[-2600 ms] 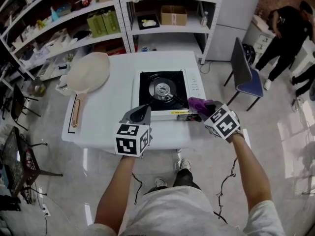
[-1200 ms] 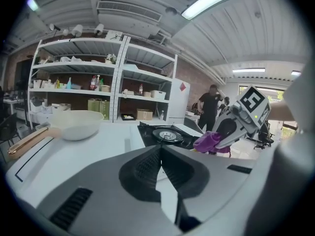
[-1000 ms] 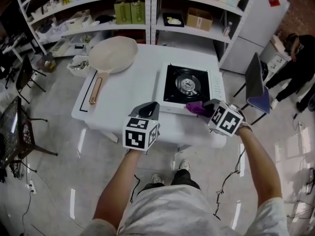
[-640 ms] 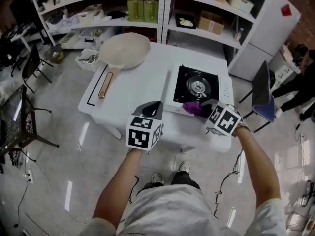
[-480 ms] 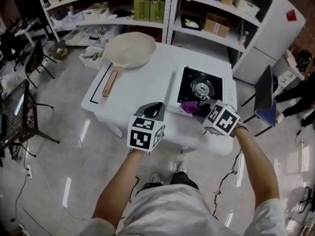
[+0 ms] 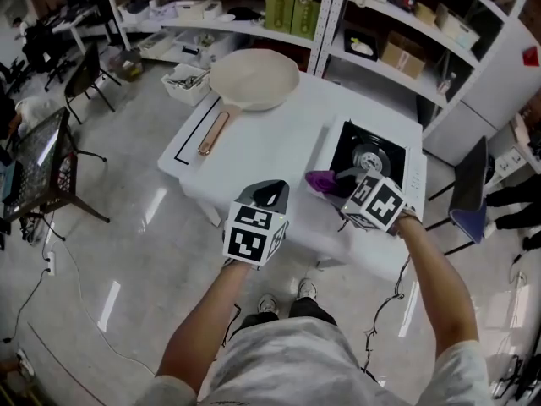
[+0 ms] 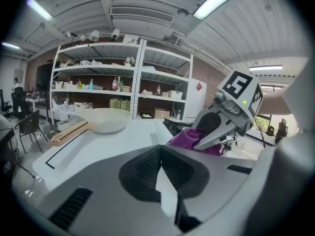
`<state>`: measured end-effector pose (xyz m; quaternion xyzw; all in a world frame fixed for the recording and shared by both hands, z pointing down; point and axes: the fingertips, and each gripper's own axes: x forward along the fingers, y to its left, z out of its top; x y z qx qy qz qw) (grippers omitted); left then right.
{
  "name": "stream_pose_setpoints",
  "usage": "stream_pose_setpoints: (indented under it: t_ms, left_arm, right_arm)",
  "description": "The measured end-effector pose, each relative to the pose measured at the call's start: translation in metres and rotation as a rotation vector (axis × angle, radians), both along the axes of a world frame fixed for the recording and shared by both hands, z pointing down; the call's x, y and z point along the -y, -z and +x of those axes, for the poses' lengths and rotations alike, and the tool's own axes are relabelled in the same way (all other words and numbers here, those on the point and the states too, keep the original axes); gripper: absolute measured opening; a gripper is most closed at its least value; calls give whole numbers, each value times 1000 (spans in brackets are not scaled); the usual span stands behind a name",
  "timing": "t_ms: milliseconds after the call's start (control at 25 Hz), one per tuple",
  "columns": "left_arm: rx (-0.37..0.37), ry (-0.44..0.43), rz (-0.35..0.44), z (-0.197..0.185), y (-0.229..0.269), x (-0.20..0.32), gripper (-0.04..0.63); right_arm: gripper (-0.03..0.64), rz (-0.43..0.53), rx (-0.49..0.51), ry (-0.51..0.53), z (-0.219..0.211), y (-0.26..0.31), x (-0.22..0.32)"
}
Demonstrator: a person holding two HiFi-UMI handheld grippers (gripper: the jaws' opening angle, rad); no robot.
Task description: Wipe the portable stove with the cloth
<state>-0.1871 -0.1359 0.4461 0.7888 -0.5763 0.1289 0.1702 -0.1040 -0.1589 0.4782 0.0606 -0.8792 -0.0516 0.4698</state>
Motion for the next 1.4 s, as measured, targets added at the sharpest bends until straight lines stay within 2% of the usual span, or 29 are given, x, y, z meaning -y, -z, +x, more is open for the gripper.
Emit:
stream_pose_setpoints:
  t_ms: [280,680,840,1000,1160,1400]
  left_arm:
    - [-3,68,-4,-18,-2,-3,5]
    - [-22,141,29,-19,15,22,5]
    - [-36,182,48,-20,21,34,5]
    - [-15,242,99,-28,31,40,5]
    - [-25,293,94,-37,32,46,5]
    - [-17,332,82,-41,29,54,5]
  right_arm:
    - [64,-29,3,72,-21,1,1]
    - [64,-132,75,186,-52,56,24]
    - [63,-216,115,207,-63,67,30]
    - [63,-346,143,228,-74,64,27]
    - [63,-449,124,238,-81,48,28]
    - [63,-393,48,317,-80,24,44]
